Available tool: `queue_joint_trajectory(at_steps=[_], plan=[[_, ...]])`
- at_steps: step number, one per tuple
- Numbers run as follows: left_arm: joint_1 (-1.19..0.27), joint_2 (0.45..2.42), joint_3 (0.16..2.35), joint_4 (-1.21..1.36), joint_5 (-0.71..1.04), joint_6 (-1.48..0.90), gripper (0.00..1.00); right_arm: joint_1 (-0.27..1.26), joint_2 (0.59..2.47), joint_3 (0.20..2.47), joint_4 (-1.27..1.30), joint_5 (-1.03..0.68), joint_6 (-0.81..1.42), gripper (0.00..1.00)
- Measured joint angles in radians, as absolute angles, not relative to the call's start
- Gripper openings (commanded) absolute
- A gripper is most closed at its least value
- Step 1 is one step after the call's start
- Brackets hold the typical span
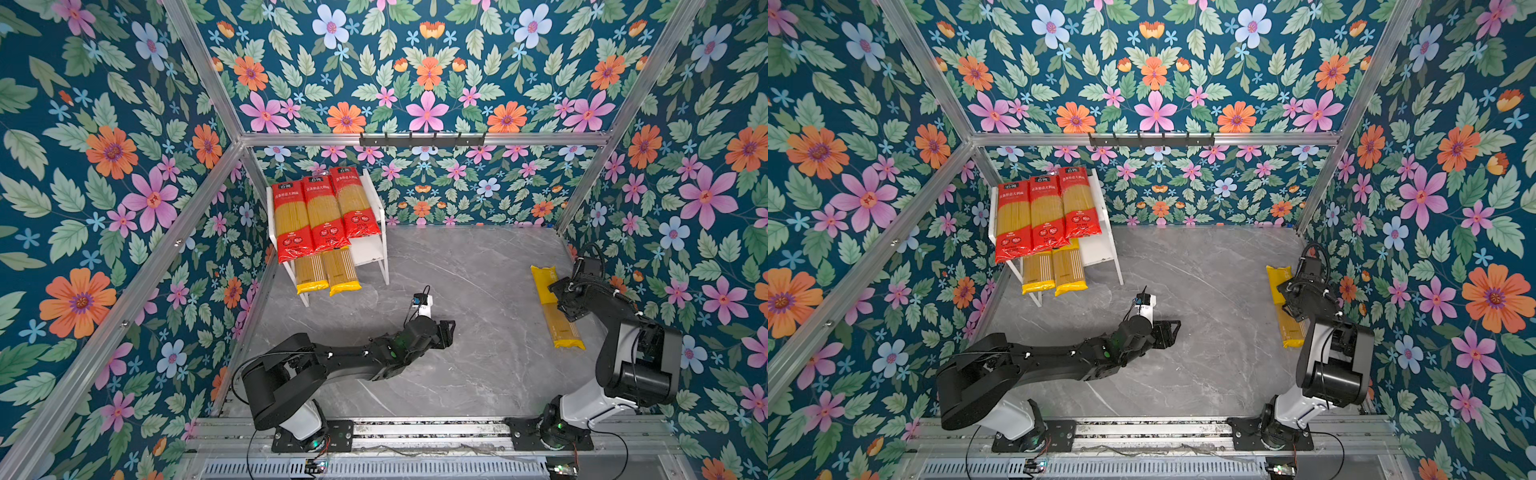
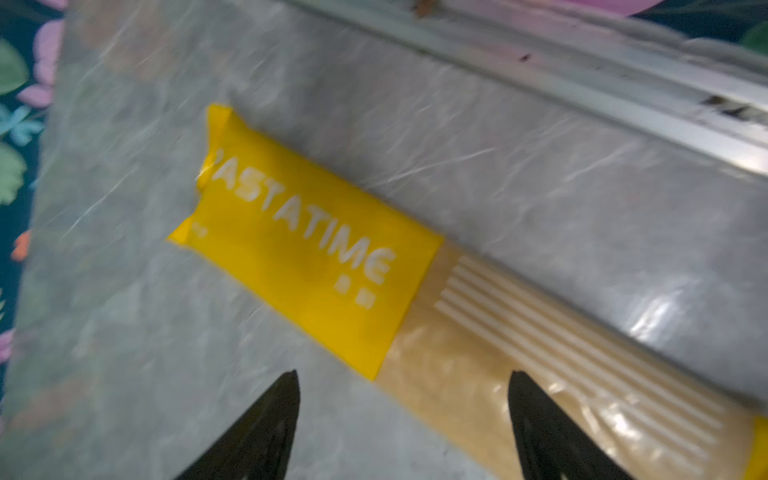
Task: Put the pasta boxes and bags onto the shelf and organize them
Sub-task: 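Grasp the last yellow pack with the right gripper and drag it toward the left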
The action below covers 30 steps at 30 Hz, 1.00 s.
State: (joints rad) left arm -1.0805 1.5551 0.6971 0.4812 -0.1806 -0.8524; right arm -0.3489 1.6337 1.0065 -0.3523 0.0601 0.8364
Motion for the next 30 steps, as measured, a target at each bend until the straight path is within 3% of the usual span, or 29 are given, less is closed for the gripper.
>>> queue_joint_trajectory(at_steps=[6, 17, 30], plan=[[-1.081, 1.561, 0.701, 0.48, -0.176, -0.847, 0.68, -0.345, 1.739, 1.004, -0.304, 0.052, 0.847, 0.75], [-1.081, 1.562, 0.679, 0.492, -0.167, -0.858, 0.67, -0.123, 1.636, 0.856, -0.125, -0.044, 0.86, 0.73], [-1.081, 1.52, 0.709, 0.442, -0.211, -0.829, 0.67, -0.056, 1.436, 0.786, -0.355, -0.164, 0.796, 0.73]])
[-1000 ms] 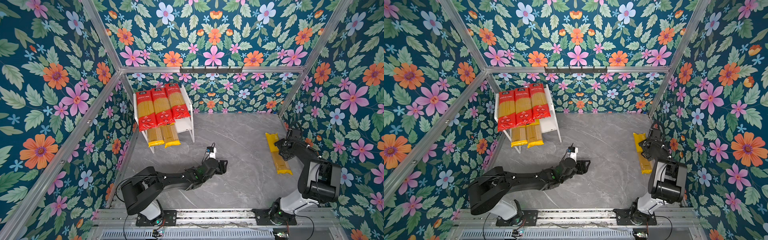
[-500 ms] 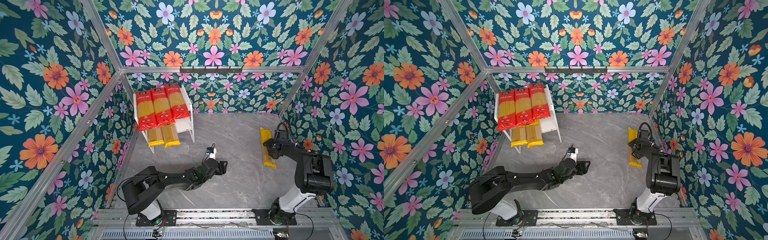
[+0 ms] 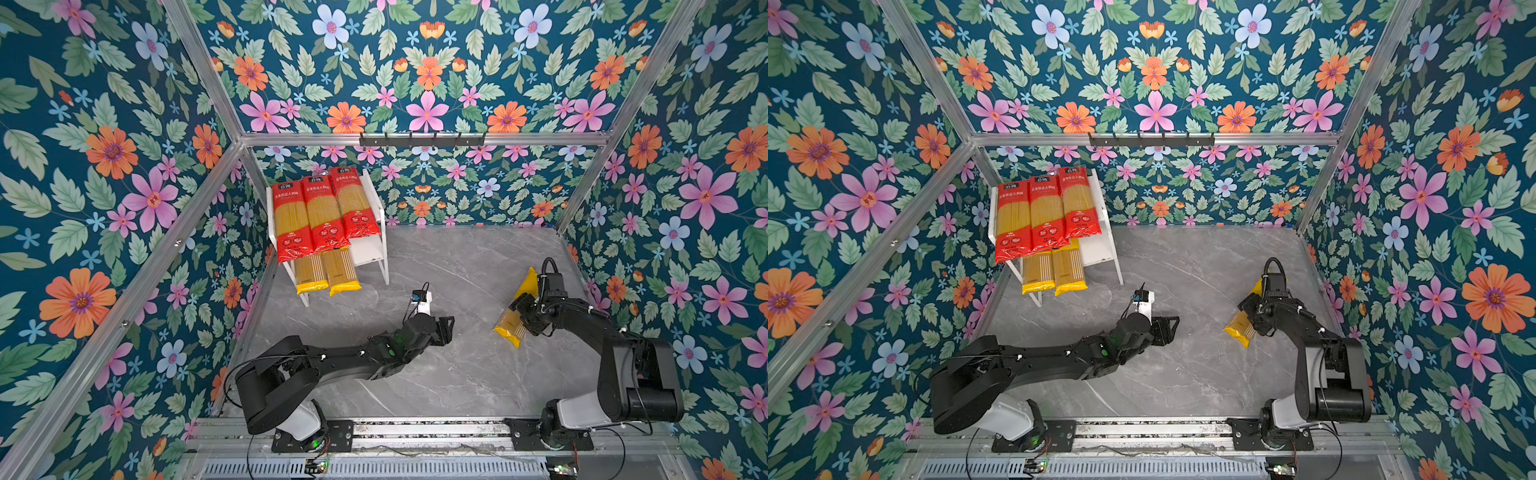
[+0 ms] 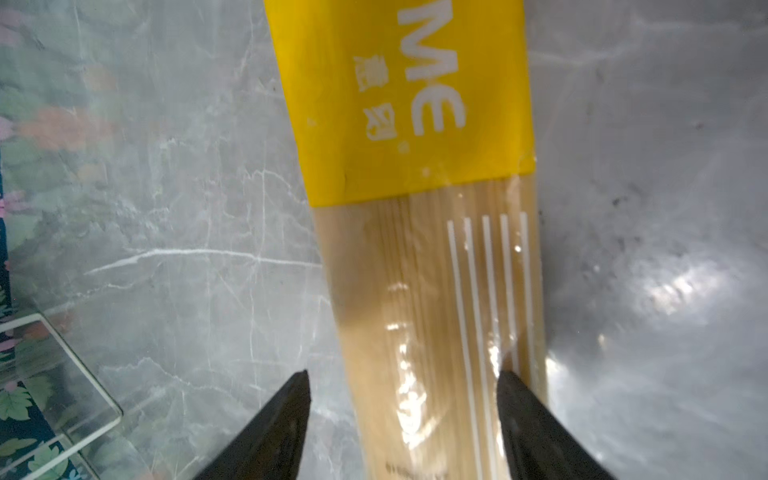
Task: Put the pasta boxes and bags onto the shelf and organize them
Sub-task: 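Grasp the last yellow pack with the right gripper and drag it toward the left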
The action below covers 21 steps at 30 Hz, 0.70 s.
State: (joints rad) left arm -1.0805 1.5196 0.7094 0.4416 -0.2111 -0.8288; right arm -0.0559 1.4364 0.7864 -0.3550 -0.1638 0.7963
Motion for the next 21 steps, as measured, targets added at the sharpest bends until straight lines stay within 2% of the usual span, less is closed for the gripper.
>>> queue_joint_trajectory(at_steps=[4, 10, 15, 21], plan=[[-1.082, 1.521, 0.695, 0.435, -0.212, -0.833, 0.66, -0.06, 1.458, 0.876, -0.405, -0.097, 0.728, 0.73], [-1.09, 1.527, 0.701, 0.434, -0.212, -0.84, 0.66, -0.059, 1.59, 0.968, -0.444, -0.047, 0.68, 0.73], [-1.104, 1.533, 0.704, 0.435, -0.222, -0.854, 0.66, -0.011, 1.628, 0.952, -0.451, -0.051, 0.681, 0.72], [-1.106, 1.503, 0.698, 0.432, -0.247, -0.859, 0.66, 0.109, 1.58, 0.876, -0.413, -0.06, 0.698, 0.71]])
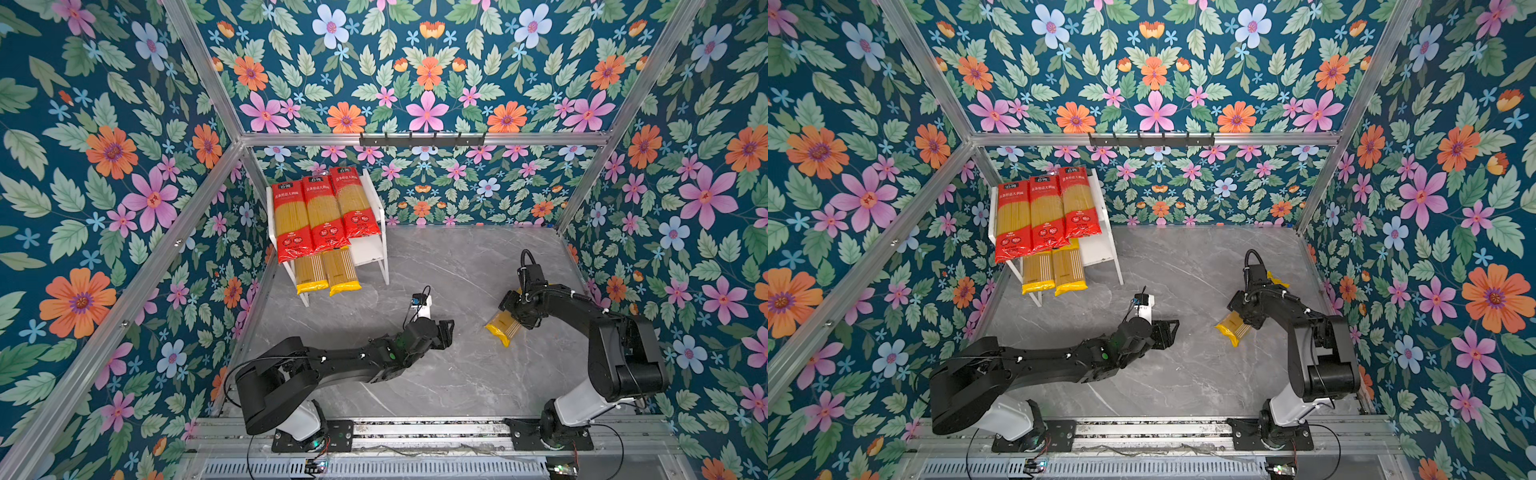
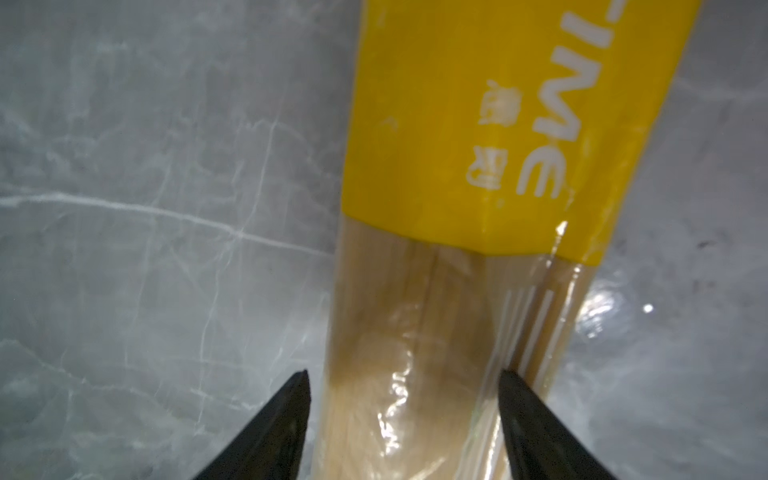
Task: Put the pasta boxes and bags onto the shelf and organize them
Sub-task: 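Grasp the last yellow pack with the right gripper and drag it toward the left, then grasp the pack's other end with the left gripper and lift with both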
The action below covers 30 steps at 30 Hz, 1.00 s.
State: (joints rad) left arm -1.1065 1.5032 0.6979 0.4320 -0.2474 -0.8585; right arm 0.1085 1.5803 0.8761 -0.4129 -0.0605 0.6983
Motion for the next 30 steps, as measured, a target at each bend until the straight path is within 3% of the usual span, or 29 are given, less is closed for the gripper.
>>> queue_joint_trajectory(at_steps=[12, 15, 20, 30], plan=[[-1.106, 1.367, 0.645, 0.353, -0.348, -0.832, 0.68, 0.612, 1.549, 0.824, -0.385, -0.076, 0.783, 0.71], [-1.093, 1.341, 0.634, 0.334, -0.366, -0.813, 0.68, 0.67, 1.531, 0.823, -0.394, -0.126, 0.786, 0.71], [-1.076, 1.37, 0.67, 0.321, -0.365, -0.773, 0.68, 0.636, 1.419, 0.858, -0.524, -0.207, 0.778, 0.74], [-1.102, 1.616, 0.771, 0.374, -0.232, -0.753, 0.67, 0.18, 1.3, 0.702, -0.386, -0.416, 0.768, 0.71]])
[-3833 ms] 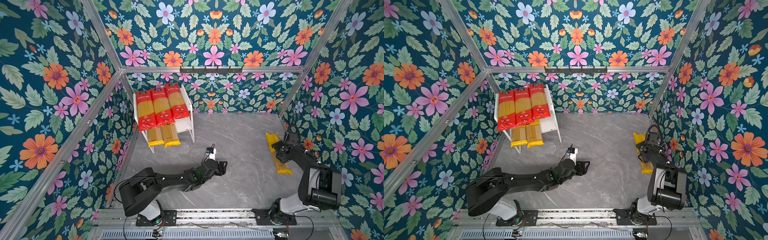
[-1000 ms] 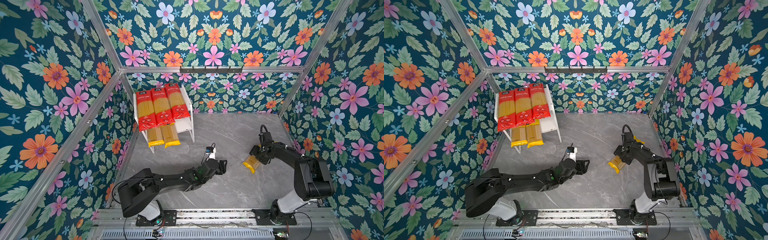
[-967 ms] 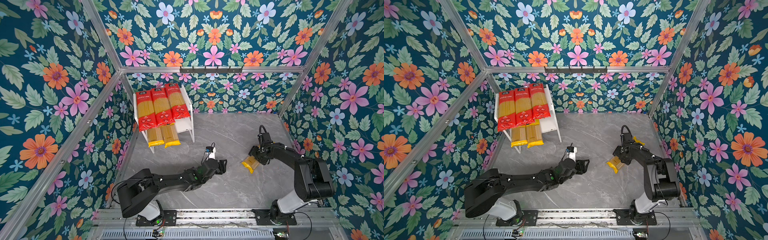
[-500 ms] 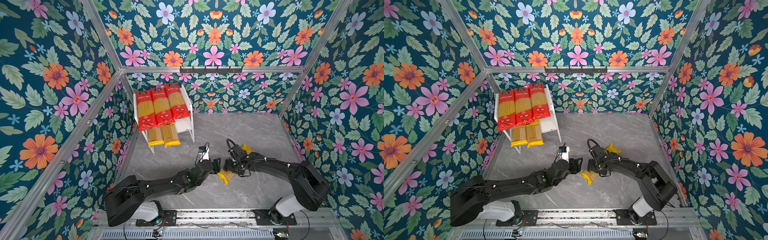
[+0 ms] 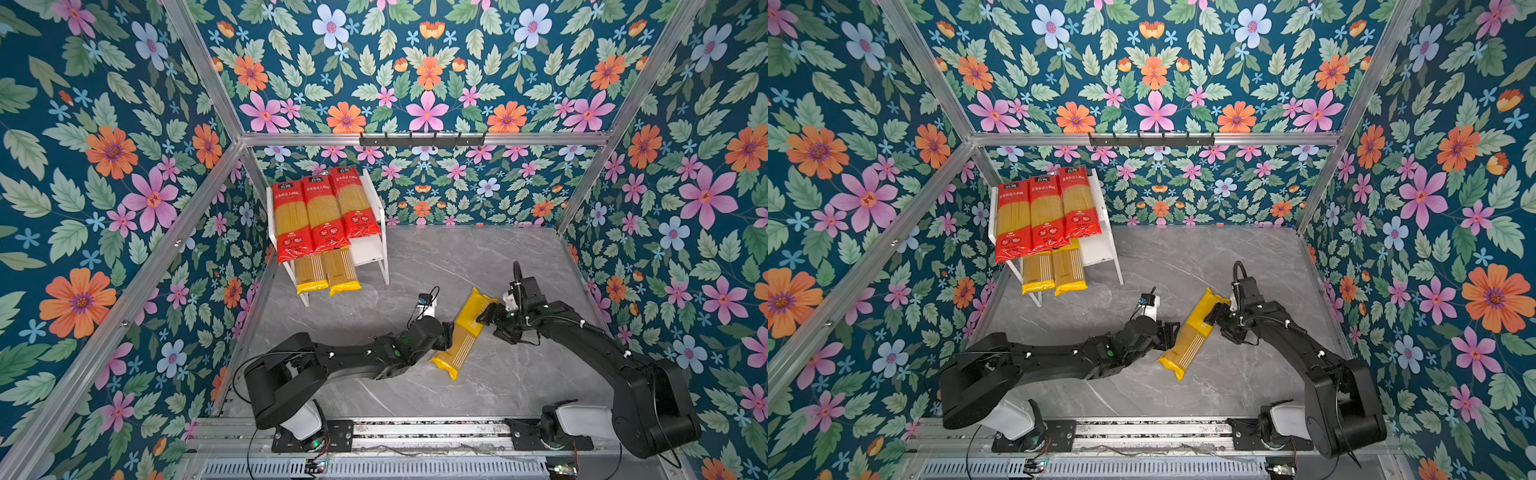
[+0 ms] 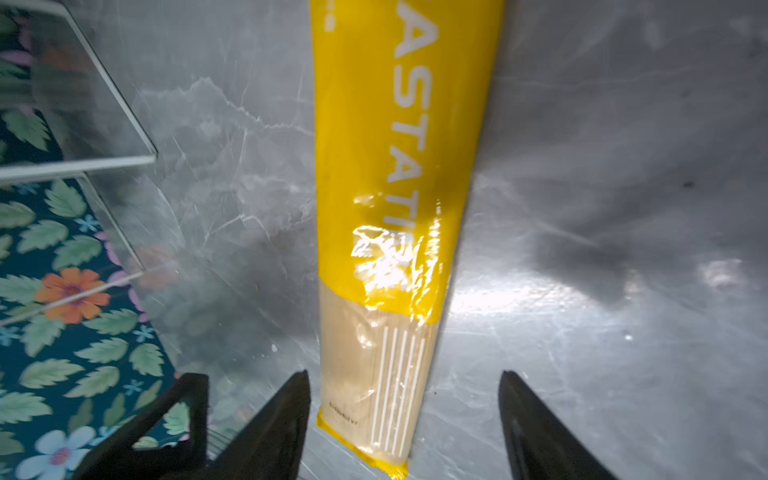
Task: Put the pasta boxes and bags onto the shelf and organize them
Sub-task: 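Grasp the pack's other end with the left gripper and lift with both, then carry the yellow pack with both grippers toward the shelf's lower tier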
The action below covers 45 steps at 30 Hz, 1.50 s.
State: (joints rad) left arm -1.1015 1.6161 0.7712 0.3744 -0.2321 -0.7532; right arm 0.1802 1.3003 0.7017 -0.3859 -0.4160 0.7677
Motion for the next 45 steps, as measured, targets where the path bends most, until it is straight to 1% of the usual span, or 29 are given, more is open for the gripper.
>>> queue_joint_trajectory(at_steps=[4, 11, 13, 16, 19, 21, 24, 27, 30, 31, 37, 41, 45], plan=[[-1.101, 1.695, 0.82, 0.388, -0.203, -0.753, 0.67, 0.132, 1.34, 0.658, -0.261, -0.45, 0.796, 0.69], [-1.072, 1.798, 0.823, 0.427, -0.134, -0.767, 0.65, 0.128, 1.494, 0.661, -0.112, -0.489, 0.822, 0.67], [-1.065, 1.829, 0.822, 0.451, -0.116, -0.785, 0.64, 0.128, 1.526, 0.665, -0.073, -0.509, 0.834, 0.65], [-1.064, 1.868, 0.815, 0.501, -0.082, -0.805, 0.62, 0.135, 1.571, 0.665, 0.019, -0.532, 0.836, 0.56], [-1.061, 1.882, 0.79, 0.58, -0.054, -0.827, 0.6, 0.161, 1.604, 0.661, 0.099, -0.542, 0.833, 0.43], [-1.054, 1.882, 0.765, 0.628, -0.035, -0.847, 0.57, 0.178, 1.613, 0.657, 0.115, -0.54, 0.826, 0.31], [-1.043, 1.868, 0.718, 0.683, -0.014, -0.884, 0.57, 0.183, 1.605, 0.634, 0.16, -0.546, 0.815, 0.17], [-1.034, 1.831, 0.657, 0.72, 0.002, -0.92, 0.57, 0.197, 1.581, 0.624, 0.194, -0.546, 0.8, 0.07], [-1.033, 1.789, 0.609, 0.731, 0.004, -0.943, 0.59, 0.229, 1.547, 0.624, 0.213, -0.537, 0.756, 0.01], [-1.033, 1.775, 0.598, 0.733, 0.005, -0.944, 0.6, 0.238, 1.536, 0.624, 0.213, -0.532, 0.743, 0.0], [-1.019, 1.651, 0.49, 0.791, -0.002, -0.931, 0.67, 0.279, 1.416, 0.594, 0.212, -0.504, 0.67, 0.0], [-1.004, 1.57, 0.424, 0.855, -0.006, -0.882, 0.73, 0.326, 1.279, 0.586, 0.226, -0.477, 0.583, 0.0], [-0.991, 1.5, 0.365, 0.97, 0.04, -0.832, 0.78, 0.347, 1.159, 0.581, 0.282, -0.497, 0.491, 0.0]])
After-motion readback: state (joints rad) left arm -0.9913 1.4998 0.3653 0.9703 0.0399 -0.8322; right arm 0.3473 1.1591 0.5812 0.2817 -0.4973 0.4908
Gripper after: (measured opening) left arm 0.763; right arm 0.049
